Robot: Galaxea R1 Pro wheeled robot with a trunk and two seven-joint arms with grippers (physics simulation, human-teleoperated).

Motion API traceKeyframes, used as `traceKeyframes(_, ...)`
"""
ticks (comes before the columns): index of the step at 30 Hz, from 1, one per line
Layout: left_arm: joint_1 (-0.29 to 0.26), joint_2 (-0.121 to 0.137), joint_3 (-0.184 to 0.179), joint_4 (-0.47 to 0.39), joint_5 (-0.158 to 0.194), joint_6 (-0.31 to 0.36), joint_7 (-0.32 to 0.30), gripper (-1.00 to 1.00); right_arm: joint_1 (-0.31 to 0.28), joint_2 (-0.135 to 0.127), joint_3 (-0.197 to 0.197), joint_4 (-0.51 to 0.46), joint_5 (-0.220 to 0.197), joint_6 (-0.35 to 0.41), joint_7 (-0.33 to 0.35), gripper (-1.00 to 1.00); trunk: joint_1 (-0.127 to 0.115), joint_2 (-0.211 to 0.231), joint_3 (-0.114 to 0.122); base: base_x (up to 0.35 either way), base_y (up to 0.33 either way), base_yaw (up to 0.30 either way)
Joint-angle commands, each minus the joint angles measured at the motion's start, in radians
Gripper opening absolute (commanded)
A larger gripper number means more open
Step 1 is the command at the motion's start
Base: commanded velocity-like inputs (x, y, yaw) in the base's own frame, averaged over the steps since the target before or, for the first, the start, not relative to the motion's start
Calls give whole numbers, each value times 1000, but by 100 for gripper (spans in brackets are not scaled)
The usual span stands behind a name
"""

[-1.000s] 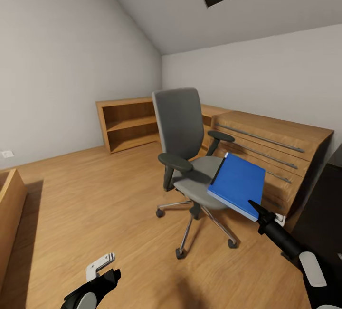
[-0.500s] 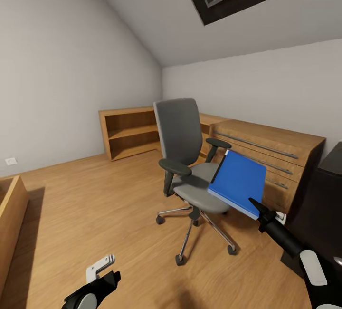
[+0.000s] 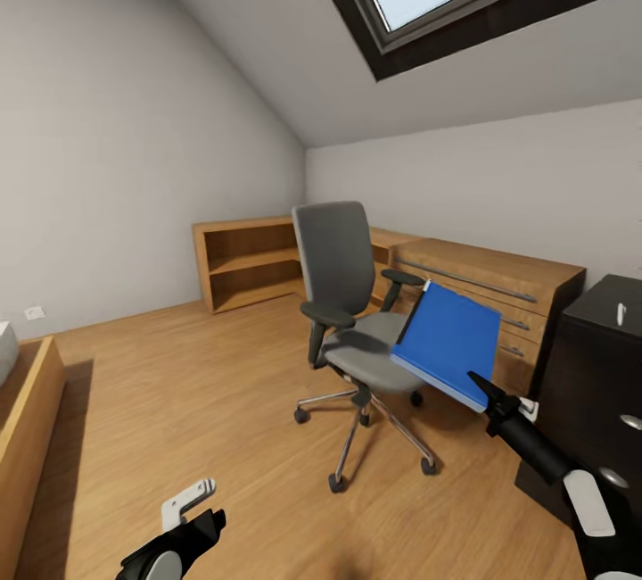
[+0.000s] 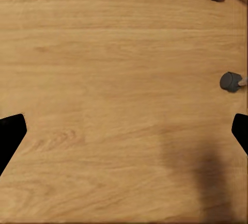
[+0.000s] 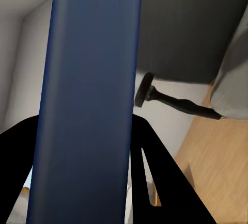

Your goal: In the bedroom, organize the workspace by keeping the computer under the desk, ensuring the monitor is on the desk, placing the keyboard on the desk next to the monitor, placing the mouse on the desk next to the keyboard, moving the folder from the swivel chair onto the desk next to the mouse, stacking the notebook on top of the folder with the pen on top of the notebook, and positioning the swivel chair next to the desk.

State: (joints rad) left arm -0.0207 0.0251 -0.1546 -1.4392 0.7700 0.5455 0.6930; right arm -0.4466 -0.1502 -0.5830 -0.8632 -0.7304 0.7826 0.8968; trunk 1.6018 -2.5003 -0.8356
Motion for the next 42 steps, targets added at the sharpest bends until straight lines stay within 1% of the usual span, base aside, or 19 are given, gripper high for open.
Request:
traceKeyframes(1,-1,1,-2,-1,9,1,10,100,0,-1,-1,2,2,4,14,-100,-1,0,3,-90,0,0)
traceKeyframes(3,-1,1,-2,-1,9,1,10,100,0,-2,-1,2,3,4,30,-100,-2,0,11,-65,0,0)
traceKeyframes(6,-1,1,-2,-1,10,1,10,100,1,-3,-1,6,4,1,59,-100,-13,21,20,-28,0,0)
traceKeyframes(10,-1,1,-2,-1,10,1,10,100,6,-3,-1,16,5,-1,69,-100,-28,49,33,-10,0,0)
traceKeyframes(21,-1,1,-3,-1,10,1,11,100,8,-3,-1,24,10,-7,71,-100,-28,49,33,-1,0,0)
traceKeyframes(30,-1,1,-2,-1,11,1,11,100,8,5,-1,21,46,-9,48,-100,-28,49,33,0,0,0)
traceKeyframes(33,-1,1,-2,-1,10,1,11,100,8,5,-1,16,48,-6,46,-100,-28,49,33,0,0,0)
traceKeyframes(35,-1,1,-2,-1,10,1,11,100,8,4,-1,-6,49,-3,43,-100,-28,49,33,0,0,0)
traceKeyframes(36,-1,1,-2,-1,10,1,11,100,8,5,0,-42,49,-1,27,-100,-28,49,33,0,0,0)
traceKeyframes(37,-1,1,-3,-1,10,1,11,100,8,5,0,-88,46,4,-13,-100,-28,49,33,0,0,0)
traceKeyframes(38,-1,1,-3,-1,11,1,12,100,8,5,-1,-111,45,10,-35,-100,-28,49,33,0,0,0)
traceKeyframes(39,-1,0,-4,-1,10,1,12,100,8,5,-1,-153,42,27,-78,-100,-28,49,33,0,0,0)
traceKeyframes(40,-1,0,-4,-1,10,1,11,100,8,5,-1,-201,40,55,-124,-100,-32,56,36,0,0,0)
traceKeyframes(42,-1,0,-5,-1,9,1,12,100,7,5,-1,-346,38,150,-250,-100,-40,70,42,0,0,0)
